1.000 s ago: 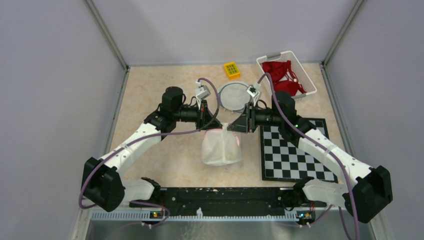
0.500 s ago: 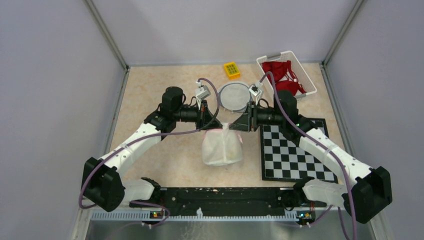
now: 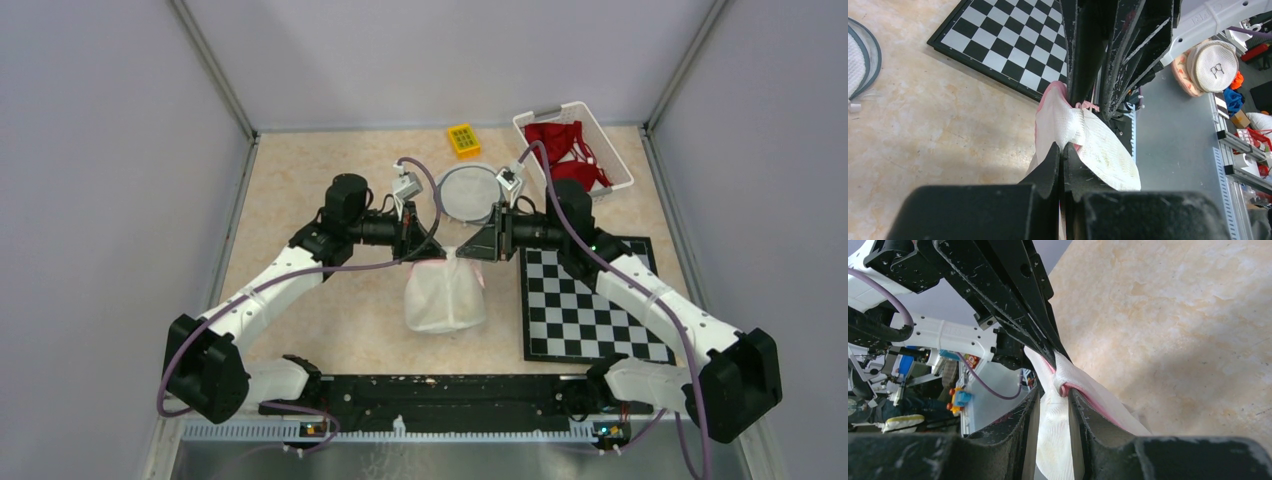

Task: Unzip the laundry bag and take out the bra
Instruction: Unzip the laundry bag at the center of the board.

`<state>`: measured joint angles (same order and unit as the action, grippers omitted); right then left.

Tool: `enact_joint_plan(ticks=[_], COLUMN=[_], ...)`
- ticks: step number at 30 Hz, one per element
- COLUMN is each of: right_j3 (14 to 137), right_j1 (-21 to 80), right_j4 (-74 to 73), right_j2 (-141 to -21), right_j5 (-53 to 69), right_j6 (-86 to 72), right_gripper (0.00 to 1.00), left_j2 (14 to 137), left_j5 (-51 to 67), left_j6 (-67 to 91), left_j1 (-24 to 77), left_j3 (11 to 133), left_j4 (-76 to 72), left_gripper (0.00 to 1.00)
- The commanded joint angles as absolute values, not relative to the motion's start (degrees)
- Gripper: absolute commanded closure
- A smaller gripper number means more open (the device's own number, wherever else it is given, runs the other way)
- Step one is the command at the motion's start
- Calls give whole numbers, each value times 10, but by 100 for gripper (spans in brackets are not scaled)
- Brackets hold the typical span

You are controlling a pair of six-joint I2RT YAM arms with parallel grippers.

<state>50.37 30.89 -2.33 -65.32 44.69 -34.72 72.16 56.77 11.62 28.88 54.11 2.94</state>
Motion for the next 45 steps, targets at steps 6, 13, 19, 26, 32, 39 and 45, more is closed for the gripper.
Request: enact_joint_plan(ticks=[6,13,19,26,32,39,45], right_j3=[516,516,525,527,524,508,519], right_j1=[305,310,309,288,277,276,279], right_j4=[21,26,-36,-105,-116,-17,-7], right_j2=[-664,-666,-663,-650,-648,-645,-640], right_j5=[440,438,399,325,304,455,475], right_j6=[-361,-364,-347,-317,-310,-329,-335], right_gripper=[78,95,100,100,100,99,68], left_j2=[720,724,717,708,709,713,722], left_j5=[603,600,589,556,556,555,571], left_j6=[110,113,106,105,102,87,80], left_j1=[305,307,305,276,273,272,272], left_j3=[562,566,558,550,548,548,550], left_j4=[-3,-3,12,32,34,37,42], left_gripper=[100,100,100,100,100,100,100])
